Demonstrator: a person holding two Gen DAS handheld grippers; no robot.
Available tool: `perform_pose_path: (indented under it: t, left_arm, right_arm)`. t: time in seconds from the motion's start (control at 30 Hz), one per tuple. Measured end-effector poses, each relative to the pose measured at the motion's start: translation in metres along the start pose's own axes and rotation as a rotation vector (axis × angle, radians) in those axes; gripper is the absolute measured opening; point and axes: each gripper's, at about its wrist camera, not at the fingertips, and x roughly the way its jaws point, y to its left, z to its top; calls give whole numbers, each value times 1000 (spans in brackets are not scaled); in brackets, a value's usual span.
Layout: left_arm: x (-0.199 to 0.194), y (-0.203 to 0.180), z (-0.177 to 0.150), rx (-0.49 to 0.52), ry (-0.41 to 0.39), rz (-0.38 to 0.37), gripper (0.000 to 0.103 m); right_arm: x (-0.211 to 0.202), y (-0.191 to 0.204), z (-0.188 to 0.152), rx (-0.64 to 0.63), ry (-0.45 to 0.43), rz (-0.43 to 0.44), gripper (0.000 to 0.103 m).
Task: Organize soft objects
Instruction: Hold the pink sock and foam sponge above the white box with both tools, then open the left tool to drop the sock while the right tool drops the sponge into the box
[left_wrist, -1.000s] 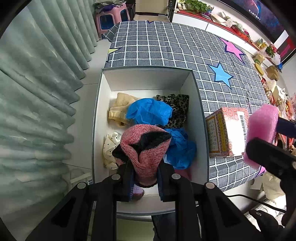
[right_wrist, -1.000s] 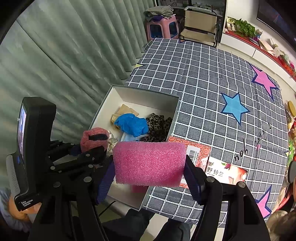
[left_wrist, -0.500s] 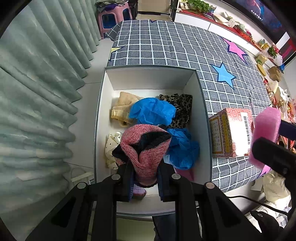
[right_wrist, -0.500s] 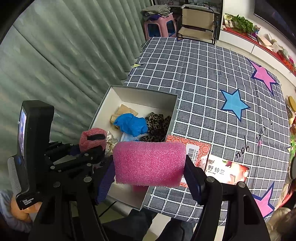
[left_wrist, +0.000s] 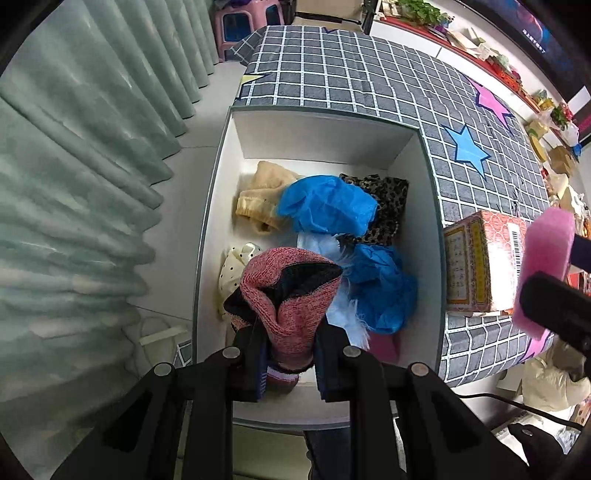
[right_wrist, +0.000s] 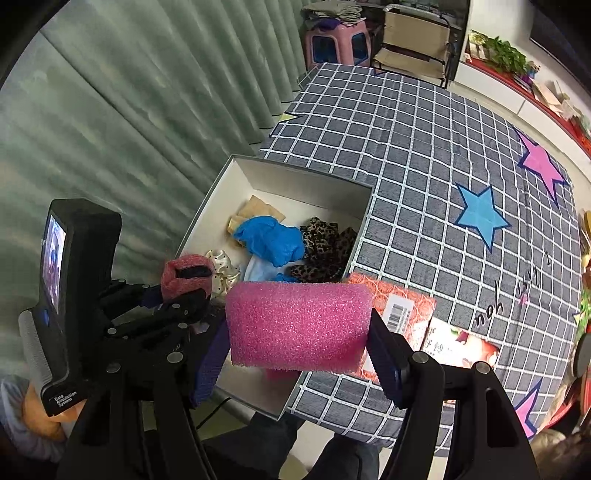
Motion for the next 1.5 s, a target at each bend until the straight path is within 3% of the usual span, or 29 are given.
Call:
perform_pose_path:
  t: [0.9,0.93,1.0,1.03,1.07,1.1,1.13,1.37,1.43,1.5]
  left_arm:
    - [16,7,7,-46,43,-12,26]
    - [15,7,8,-46,41,-15,31]
    - [14,6,8,-46,34,-29,53]
    - [12,7,9,-46,24,-39,80]
    - [9,7,9,-52,2,-46,97]
    - [3,7,9,-53,-34,-38,101]
    - [1,7,9,-48,-47,-33,103]
    - [-46,12,7,-15,-239,-18,103]
    - [-48,14,8,4,-197,-70,103]
    - [-41,10,8,40,-126,-31,103]
  right_arm:
    - [20,11,29,-67,37,-7,71]
    - [21,11,30,-68,39,-9,71]
    - [23,11,33,-71,41,-2,71]
    - [24,11,35,-78,40,6,73]
    - [25,13,36,-88,42,9,73]
    - [25,13,37,-96,39,4,84]
    - [24,13,39,-98,33,-7,102]
    - [0,3,36,-60,1,-8,103]
    - [-2,2,30,-58,13,-13,103]
    - [0,1,21,-53,38,-48,103]
